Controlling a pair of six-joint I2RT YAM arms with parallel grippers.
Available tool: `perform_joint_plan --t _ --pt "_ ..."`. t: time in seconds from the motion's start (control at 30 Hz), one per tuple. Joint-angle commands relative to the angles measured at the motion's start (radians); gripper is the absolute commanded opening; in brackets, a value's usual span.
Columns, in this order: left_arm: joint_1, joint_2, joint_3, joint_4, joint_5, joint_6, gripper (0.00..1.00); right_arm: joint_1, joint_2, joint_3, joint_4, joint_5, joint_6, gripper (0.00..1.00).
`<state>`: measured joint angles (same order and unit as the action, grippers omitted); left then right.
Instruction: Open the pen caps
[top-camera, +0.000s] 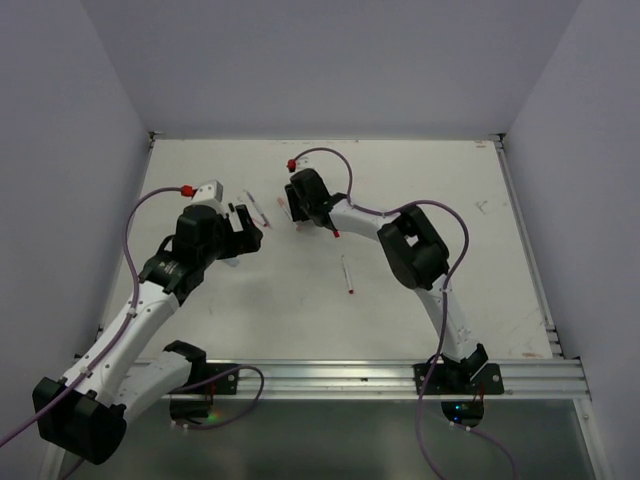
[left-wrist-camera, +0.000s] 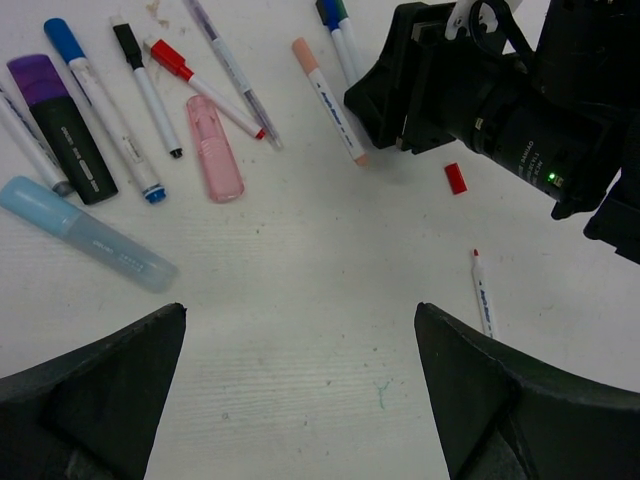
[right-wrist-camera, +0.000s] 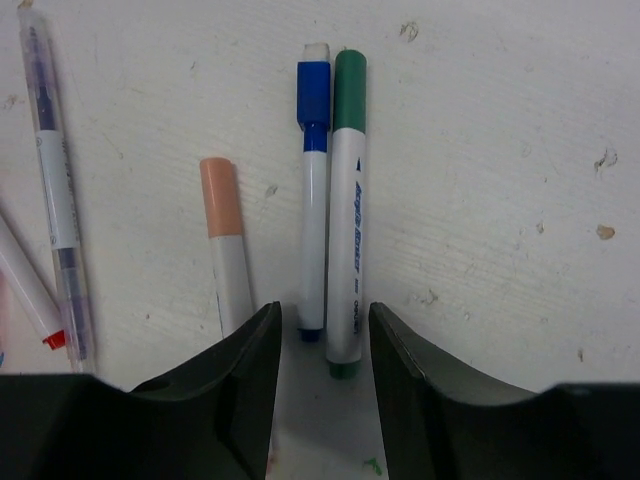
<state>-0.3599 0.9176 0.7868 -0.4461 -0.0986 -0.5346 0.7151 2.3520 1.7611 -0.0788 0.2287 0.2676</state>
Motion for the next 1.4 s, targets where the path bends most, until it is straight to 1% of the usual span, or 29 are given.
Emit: perform_joint_plan --t 0.0,0.13,0.27,0.43,0.57,0.7,0.87,0.9,0.97,1.0,1.03,1.1,1.2,1.23,1.27,1.33,1.37 --pt "0.007 0.010 0.005 0.064 0.049 -0.001 1.00 -0.006 -0.063 -0.054 -0.044 -0.049 -0.002 0.45" --pt "0.007 0.013 0.014 0.058 0.051 -0.001 1.00 -0.019 -0.089 -0.089 -0.059 -0.042 -0.005 0.45" --pt "0.007 0.007 0.015 0.061 0.036 0.007 1.00 -0.052 -0.111 -0.127 -0.068 -0.054 -0.007 0.41" --pt "0.007 0.015 0.014 0.073 0.033 0.005 1.00 -0.068 -0.102 -0.114 -0.088 -0.086 -0.048 0.37" --pt "0.007 0.030 0.017 0.079 0.040 0.005 1.00 -0.068 -0.067 -0.056 -0.107 -0.132 -0.097 0.38" --pt "0.007 0.033 0.014 0.080 0.039 0.007 1.00 -0.066 -0.017 0.000 -0.128 -0.176 -0.136 0.41" --pt "0.007 0.032 0.008 0.083 0.037 0.005 1.00 -0.068 0.058 0.125 -0.200 -0.206 -0.151 0.40" --pt "0.007 0.032 0.006 0.084 0.037 0.005 1.00 -0.068 0.078 0.139 -0.214 -0.204 -0.150 0.39" --pt "0.007 0.033 0.005 0.089 0.037 0.002 1.00 -0.068 0.089 0.168 -0.231 -0.198 -0.146 0.29" --pt "0.007 0.035 0.005 0.092 0.037 0.001 1.00 -0.068 0.093 0.170 -0.237 -0.193 -0.146 0.23" --pt "0.007 0.038 0.003 0.096 0.037 -0.001 1.00 -0.066 0.087 0.169 -0.240 -0.186 -0.145 0.10" --pt "0.007 0.043 0.002 0.104 0.048 -0.008 1.00 -0.066 0.063 0.127 -0.214 -0.178 -0.143 0.00" --pt "0.007 0.058 0.006 0.132 0.068 -0.027 1.00 -0.068 -0.026 0.029 -0.168 -0.183 -0.143 0.00" --pt "0.007 0.070 0.008 0.150 0.074 -0.034 1.00 -0.068 -0.060 -0.001 -0.130 -0.198 -0.136 0.00" --pt "0.007 0.079 0.014 0.161 0.083 -0.048 1.00 -0.068 -0.122 -0.068 -0.106 -0.207 -0.125 0.00" --pt "0.007 0.107 0.022 0.193 0.094 -0.067 1.00 -0.066 -0.198 -0.139 -0.035 -0.222 -0.116 0.00" --pt "0.007 0.119 0.032 0.205 0.094 -0.085 0.99 -0.065 -0.273 -0.214 -0.012 -0.224 -0.098 0.00"
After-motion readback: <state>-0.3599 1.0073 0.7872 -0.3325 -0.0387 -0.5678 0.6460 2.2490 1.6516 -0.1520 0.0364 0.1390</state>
